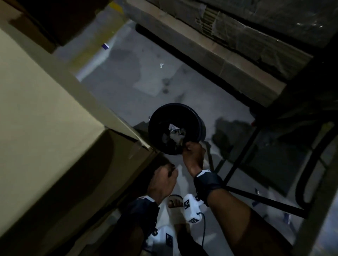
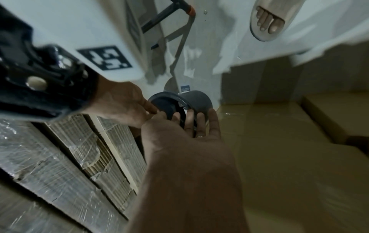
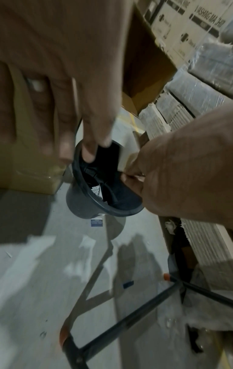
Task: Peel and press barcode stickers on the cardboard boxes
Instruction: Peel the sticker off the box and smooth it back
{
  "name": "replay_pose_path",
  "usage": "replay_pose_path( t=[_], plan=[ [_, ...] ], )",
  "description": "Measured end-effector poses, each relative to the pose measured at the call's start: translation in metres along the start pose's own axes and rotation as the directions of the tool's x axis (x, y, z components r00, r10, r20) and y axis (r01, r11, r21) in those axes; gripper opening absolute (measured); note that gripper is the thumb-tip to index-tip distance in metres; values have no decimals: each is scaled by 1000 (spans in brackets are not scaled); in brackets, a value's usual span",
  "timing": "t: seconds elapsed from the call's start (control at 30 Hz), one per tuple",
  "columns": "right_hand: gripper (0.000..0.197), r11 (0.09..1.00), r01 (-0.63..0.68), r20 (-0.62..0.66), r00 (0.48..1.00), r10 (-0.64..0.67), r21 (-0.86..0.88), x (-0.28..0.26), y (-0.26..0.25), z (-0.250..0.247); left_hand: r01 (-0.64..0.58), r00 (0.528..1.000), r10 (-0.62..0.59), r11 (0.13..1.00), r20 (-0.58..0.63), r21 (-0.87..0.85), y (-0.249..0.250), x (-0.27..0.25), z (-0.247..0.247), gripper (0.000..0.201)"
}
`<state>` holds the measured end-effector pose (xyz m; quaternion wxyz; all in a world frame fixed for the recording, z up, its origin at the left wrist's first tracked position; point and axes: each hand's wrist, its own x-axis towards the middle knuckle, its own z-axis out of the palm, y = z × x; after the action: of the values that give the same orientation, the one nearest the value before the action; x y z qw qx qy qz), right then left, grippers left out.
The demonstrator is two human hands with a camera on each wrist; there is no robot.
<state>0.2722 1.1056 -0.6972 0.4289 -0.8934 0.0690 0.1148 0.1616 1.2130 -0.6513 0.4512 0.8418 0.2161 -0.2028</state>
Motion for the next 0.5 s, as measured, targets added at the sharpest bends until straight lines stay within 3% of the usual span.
replay_pose_path(
  t=[0.2,0.33,0.5],
  plan=[
    [21,999,-1,1,1000,1,54,13,6,8,16,999,-13,998,35,-65,7,11,7,38],
    [20,991,-31,-35,999,35,130,31,20,19,28,999,-26,999,42,-28,-3,17,11,57],
    [31,966,-145,1,989,149,215,43,32,33,-24,999,24,1000,27,0,-1,29,8,41]
  ],
)
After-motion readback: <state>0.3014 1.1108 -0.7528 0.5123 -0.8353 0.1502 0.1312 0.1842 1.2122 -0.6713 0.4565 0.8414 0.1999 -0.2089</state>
